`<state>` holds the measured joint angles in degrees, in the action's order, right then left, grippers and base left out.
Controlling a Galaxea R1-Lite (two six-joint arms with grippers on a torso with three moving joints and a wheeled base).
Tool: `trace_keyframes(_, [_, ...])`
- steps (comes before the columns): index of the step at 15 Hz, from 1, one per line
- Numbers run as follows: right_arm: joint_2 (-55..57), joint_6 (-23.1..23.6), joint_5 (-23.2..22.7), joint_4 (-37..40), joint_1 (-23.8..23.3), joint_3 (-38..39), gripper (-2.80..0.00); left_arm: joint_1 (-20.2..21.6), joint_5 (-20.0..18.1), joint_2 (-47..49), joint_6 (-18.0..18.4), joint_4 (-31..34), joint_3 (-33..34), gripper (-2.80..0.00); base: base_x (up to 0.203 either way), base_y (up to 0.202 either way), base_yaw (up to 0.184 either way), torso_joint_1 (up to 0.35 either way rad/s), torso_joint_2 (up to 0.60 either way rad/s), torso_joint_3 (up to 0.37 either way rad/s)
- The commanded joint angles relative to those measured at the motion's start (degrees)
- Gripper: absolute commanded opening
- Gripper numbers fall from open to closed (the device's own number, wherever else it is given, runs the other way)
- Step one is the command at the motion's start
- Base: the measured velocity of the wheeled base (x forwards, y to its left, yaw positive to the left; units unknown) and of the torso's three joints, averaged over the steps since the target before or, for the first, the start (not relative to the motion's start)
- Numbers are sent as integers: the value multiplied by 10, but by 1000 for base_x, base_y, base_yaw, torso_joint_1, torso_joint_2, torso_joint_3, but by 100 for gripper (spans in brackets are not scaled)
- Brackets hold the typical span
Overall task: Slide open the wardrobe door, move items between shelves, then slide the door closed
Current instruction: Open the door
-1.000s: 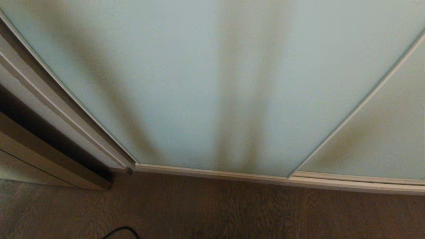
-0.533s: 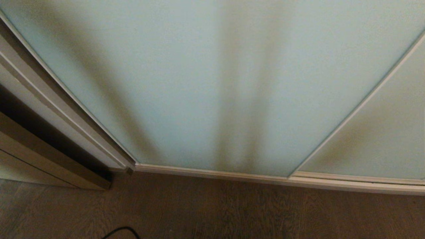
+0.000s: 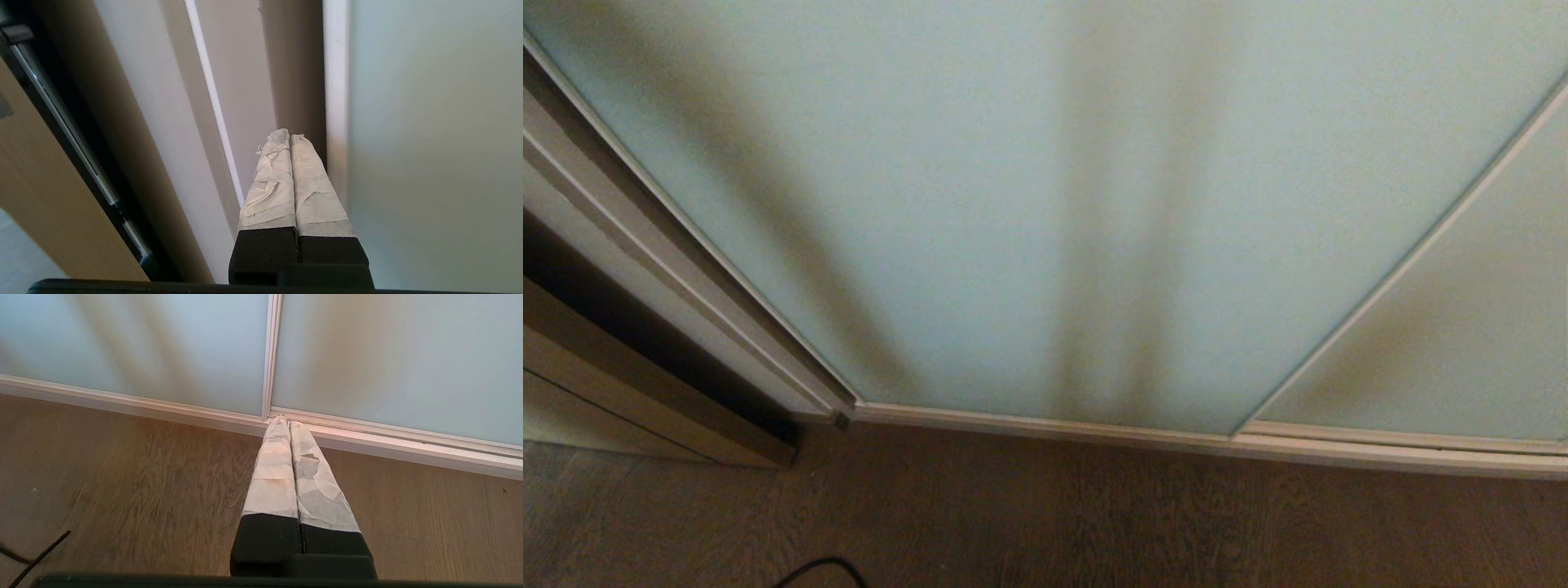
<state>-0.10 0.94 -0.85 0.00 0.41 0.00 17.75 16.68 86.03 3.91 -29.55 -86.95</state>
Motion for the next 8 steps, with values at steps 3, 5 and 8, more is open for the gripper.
trace_keyframes(3, [-1,0,0,0,0,1,-280,16,-44,23,-18,4,-21,-280,0,0,0,0,0,0])
trace_keyframes(5, [-1,0,0,0,0,1,-280,16,-65,27,-19,5,-25,-280,0,0,0,0,0,0])
trace_keyframes(8, [-1,0,0,0,0,1,-280,16,-96,39,-31,5,-29,-280,0,0,0,0,0,0])
